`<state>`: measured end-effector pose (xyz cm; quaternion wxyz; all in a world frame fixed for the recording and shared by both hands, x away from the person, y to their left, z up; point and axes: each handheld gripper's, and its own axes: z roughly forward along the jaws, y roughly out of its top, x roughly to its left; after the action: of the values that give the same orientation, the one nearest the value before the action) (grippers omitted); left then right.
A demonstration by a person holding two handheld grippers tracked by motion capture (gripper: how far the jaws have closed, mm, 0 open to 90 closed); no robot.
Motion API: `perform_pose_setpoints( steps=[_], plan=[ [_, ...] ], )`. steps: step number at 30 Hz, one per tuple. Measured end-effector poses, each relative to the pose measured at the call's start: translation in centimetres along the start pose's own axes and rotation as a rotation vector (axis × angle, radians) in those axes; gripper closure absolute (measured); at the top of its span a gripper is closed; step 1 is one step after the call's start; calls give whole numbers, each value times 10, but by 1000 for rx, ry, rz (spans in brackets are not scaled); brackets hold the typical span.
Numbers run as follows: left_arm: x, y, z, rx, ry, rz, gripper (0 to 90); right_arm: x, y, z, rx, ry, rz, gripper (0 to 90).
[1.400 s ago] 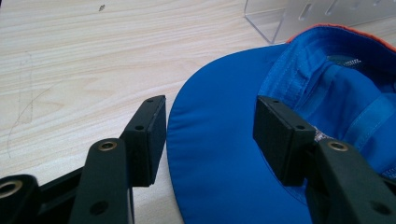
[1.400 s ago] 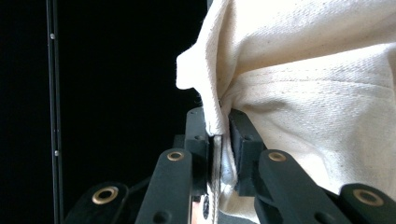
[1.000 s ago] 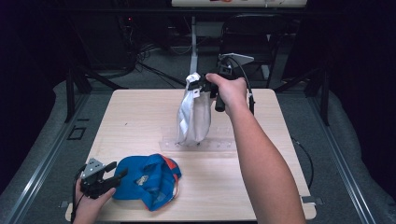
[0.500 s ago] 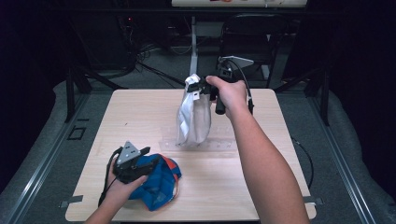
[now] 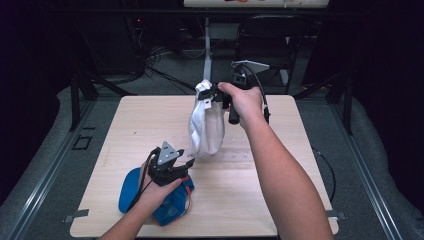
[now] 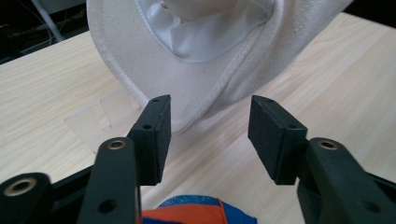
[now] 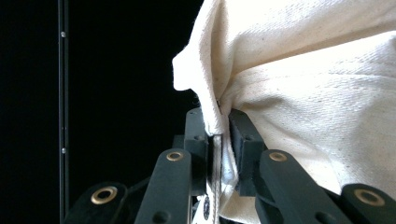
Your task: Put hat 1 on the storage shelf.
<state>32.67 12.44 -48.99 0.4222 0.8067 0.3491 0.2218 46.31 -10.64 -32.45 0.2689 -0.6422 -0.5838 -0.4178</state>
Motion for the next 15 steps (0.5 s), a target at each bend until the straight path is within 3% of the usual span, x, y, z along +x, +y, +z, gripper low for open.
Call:
perform_pose_setpoints(
  steps=[3, 8, 15],
  plan=[
    [-1, 2, 4, 11, 9, -1, 543, -1, 0, -1, 3, -1, -4, 794],
    [-1, 3, 13, 28, 7, 0, 692, -1, 0, 0, -4, 0, -5, 794],
    [2, 2, 12, 49, 36, 42, 793, 0, -1, -1, -6, 5, -7, 794]
  ],
)
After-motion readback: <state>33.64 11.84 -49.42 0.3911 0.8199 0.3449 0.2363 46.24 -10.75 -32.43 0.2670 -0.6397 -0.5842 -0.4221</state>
